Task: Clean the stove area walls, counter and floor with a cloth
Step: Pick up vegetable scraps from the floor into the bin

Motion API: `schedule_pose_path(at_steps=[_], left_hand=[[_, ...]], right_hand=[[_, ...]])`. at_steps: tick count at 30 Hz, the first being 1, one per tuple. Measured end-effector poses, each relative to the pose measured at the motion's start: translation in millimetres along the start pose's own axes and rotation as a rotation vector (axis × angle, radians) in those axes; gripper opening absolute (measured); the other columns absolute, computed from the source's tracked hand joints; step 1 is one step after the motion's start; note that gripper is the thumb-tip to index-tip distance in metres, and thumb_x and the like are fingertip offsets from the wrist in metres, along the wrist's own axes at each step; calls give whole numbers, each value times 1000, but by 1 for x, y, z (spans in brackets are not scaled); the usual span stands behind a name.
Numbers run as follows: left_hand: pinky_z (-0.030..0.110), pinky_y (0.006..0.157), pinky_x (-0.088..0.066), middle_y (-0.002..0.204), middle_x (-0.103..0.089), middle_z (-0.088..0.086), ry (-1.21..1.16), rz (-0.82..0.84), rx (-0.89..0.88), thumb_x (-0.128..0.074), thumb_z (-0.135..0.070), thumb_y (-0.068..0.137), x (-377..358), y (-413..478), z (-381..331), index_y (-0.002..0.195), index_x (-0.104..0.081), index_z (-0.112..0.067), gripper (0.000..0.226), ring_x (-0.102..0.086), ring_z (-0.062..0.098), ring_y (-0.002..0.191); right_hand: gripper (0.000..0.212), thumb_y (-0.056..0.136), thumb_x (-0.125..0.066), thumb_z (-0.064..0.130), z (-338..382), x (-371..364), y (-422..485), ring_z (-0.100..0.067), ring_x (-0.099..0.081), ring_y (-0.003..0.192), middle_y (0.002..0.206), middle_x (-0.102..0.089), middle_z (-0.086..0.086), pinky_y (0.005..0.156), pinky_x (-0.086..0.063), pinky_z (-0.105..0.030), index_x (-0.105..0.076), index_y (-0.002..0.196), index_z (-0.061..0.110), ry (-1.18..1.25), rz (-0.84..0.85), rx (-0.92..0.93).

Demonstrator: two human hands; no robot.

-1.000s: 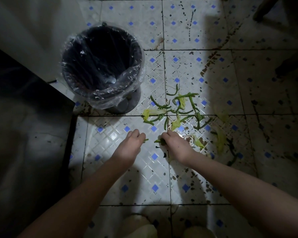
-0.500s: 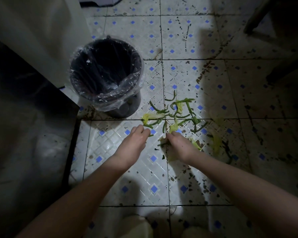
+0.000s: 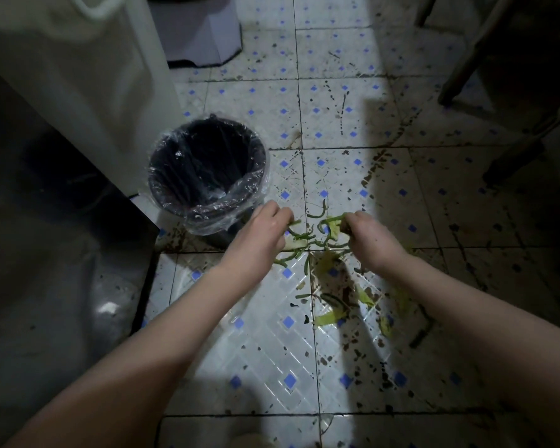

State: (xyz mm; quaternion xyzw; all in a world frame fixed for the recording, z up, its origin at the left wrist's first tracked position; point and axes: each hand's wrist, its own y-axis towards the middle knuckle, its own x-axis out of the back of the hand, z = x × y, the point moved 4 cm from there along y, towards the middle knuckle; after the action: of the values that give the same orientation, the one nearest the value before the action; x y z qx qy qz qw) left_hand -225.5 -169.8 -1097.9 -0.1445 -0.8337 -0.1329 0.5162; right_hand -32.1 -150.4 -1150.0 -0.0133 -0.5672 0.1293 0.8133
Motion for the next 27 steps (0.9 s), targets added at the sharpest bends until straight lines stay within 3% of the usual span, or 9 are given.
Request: schedule_pose_path(at_steps=[3, 11, 16, 22, 27], left_hand=[[46, 75, -46, 101, -48, 12, -35, -108, -13, -53, 6, 82, 26, 13, 1, 106, -56, -2, 25, -45, 24, 94], [38, 78, -40, 97, -47, 14, -15, -296, 98, -55, 10, 76, 84, 33, 31, 103, -58, -1, 29, -46, 27, 91], [37, 80, -39, 100, -48, 17, 46, -280, 206, -55, 10, 75, 95, 34, 70, 104, -58, -2, 31, -47, 32, 95], [47, 87, -45, 110, -46, 17, 131, -143, 283, -52, 11, 78, 90, 22, 105, 112, -57, -5, 38, -47, 36, 103], [41, 85, -40, 123, -49, 8, 403, -83, 316, -57, -4, 84, 92, 7, 112, 119, -54, -14, 37, -48, 32, 109]], right_hand=[[23, 83, -43, -6, 0, 20, 9, -22, -49, 83, 94, -52, -5, 69, -46, -36, -51, 90, 15, 10, -24, -18], [25, 83, -46, -4, 44, 55, 38, -24, -51, 89, 101, -53, -6, 76, -49, -43, -53, 101, 12, 8, -86, 115], [26, 80, -46, -6, 84, 71, 66, -26, -50, 91, 101, -53, -8, 77, -47, -41, -53, 99, 9, 36, -124, 184], [17, 83, -48, -2, 135, 72, 94, -30, -53, 90, 100, -54, -11, 77, -48, -46, -53, 96, 9, 45, -158, 267], [20, 84, -48, 0, 168, 65, 104, -33, -51, 97, 106, -53, -14, 79, -47, -45, -54, 102, 7, 42, -157, 319]])
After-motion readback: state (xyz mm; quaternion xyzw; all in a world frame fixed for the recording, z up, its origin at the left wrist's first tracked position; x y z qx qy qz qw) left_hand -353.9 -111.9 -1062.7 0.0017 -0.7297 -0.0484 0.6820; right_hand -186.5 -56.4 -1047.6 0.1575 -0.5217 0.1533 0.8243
